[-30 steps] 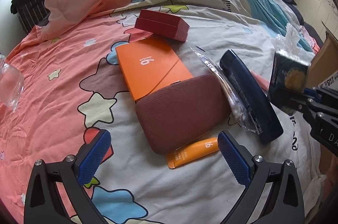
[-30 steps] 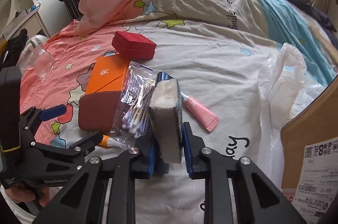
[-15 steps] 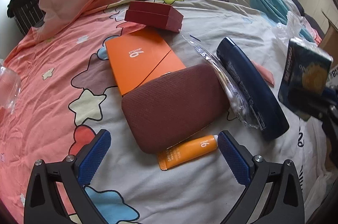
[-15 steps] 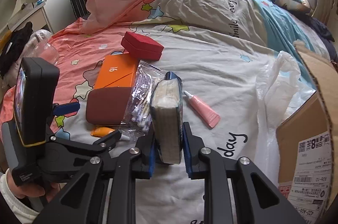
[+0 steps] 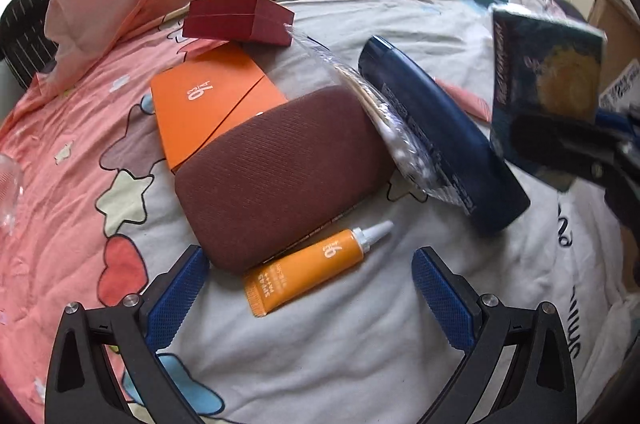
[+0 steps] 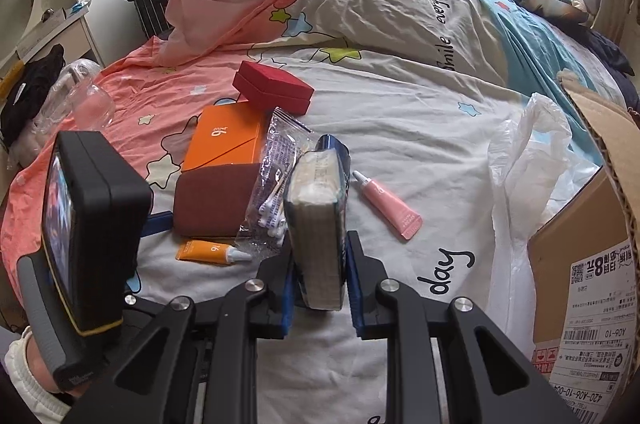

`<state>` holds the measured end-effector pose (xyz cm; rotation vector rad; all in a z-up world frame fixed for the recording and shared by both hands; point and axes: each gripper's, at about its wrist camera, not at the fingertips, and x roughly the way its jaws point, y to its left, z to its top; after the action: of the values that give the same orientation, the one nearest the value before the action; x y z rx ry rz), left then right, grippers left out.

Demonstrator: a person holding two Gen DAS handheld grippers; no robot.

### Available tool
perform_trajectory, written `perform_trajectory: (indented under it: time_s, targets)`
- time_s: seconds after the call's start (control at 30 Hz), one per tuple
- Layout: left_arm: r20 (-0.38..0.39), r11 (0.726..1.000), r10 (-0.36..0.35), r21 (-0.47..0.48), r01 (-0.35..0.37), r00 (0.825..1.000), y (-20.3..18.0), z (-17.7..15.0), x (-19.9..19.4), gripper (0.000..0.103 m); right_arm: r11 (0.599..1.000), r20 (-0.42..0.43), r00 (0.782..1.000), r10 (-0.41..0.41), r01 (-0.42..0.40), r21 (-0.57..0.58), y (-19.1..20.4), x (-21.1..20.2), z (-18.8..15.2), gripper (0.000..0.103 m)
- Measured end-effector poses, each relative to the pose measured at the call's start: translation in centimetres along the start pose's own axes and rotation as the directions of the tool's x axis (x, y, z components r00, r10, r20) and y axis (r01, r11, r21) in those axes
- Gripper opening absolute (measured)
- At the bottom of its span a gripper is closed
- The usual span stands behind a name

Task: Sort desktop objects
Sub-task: 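Lift the tissue pack with the right gripper while the left gripper grasps the orange tube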

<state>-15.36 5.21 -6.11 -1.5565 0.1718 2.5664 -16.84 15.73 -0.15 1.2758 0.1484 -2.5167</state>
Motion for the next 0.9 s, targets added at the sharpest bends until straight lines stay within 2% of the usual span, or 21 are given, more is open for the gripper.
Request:
perform_trajectory:
  time_s: [0.13, 0.23, 0.3, 0.5, 0.63, 0.9]
  targets:
    - [0.006, 1.0, 0.016, 0.017, -0.016, 1.0, -0.2, -0.1, -0.2, 0.101, 1.0, 0.002, 1.0, 0.001, -0.001, -0.006, 0.3, 0.0, 0.0, 0.021]
    - [-0.001, 0.999, -0.039, 0.034, 0.039, 0.999, -0.4, -0.3, -0.8, 0.079, 1.0, 0.003, 1.0, 0.006, -0.006, -0.009, 0.5, -0.1, -0.1, 0.021]
    - [-0.007, 0.996, -0.068, 0.063, 0.068, 0.998, -0.6, -0.5, -1.3, 0.054, 1.0, 0.003, 1.0, 0.004, -0.004, -0.013, 0.6, -0.3, -0.3, 0.021]
    - [-0.035, 0.988, -0.138, 0.062, 0.14, 0.99, -0.2, -0.7, -1.6, 0.03, 1.0, 0.005, 1.0, 0.002, -0.001, -0.013, 0.6, -0.5, -0.5, 0.021]
    - [-0.049, 0.983, -0.178, 0.046, 0.18, 0.983, 0.4, -0.6, -1.7, 0.023, 1.0, 0.007, 1.0, -0.009, 0.009, -0.014, 0.5, -0.7, -0.6, 0.021]
    - [-0.056, 0.979, -0.197, 0.036, 0.199, 0.979, 1.2, -1.2, -2.6, 0.014, 1.0, 0.012, 1.0, -0.018, 0.018, -0.011, 0.3, -1.0, -0.9, 0.021]
